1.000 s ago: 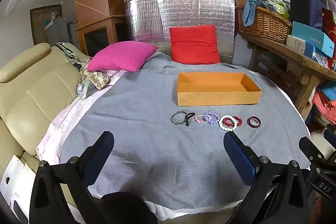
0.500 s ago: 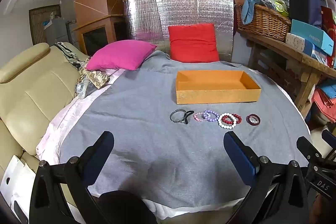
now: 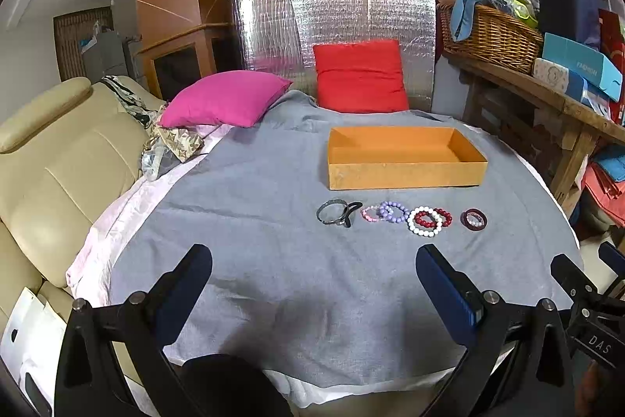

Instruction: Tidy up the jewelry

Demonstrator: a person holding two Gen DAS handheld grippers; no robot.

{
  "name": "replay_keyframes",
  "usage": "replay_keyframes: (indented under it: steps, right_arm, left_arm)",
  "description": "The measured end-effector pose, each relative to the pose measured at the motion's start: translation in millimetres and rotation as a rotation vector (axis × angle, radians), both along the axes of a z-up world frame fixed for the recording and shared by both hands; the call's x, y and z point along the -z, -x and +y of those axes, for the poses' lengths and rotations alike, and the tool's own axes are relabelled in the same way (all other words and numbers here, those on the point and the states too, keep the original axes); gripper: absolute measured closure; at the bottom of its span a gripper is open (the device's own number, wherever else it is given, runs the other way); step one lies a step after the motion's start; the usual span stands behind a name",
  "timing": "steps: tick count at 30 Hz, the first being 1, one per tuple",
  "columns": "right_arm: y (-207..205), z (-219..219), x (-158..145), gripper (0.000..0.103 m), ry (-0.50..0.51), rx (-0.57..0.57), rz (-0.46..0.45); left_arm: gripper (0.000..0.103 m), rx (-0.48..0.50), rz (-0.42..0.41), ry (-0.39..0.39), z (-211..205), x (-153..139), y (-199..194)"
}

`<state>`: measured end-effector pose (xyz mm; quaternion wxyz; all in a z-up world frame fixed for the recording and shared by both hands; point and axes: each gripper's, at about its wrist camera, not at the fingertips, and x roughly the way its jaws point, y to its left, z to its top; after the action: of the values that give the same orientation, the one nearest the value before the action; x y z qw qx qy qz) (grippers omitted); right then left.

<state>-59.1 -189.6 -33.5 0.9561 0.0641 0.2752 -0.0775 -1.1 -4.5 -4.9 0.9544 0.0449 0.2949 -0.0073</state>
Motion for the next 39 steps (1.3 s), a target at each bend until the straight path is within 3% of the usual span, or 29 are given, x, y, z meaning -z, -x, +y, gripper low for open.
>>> replay_keyframes:
  steps: [39]
  right_arm:
    - [-51.7, -10.0, 32.2, 0.0, -0.016, 0.026, 0.092]
  left_arm:
    - [0.0, 0.008, 0.095, 0.011, -0.2, 37.0, -48.3]
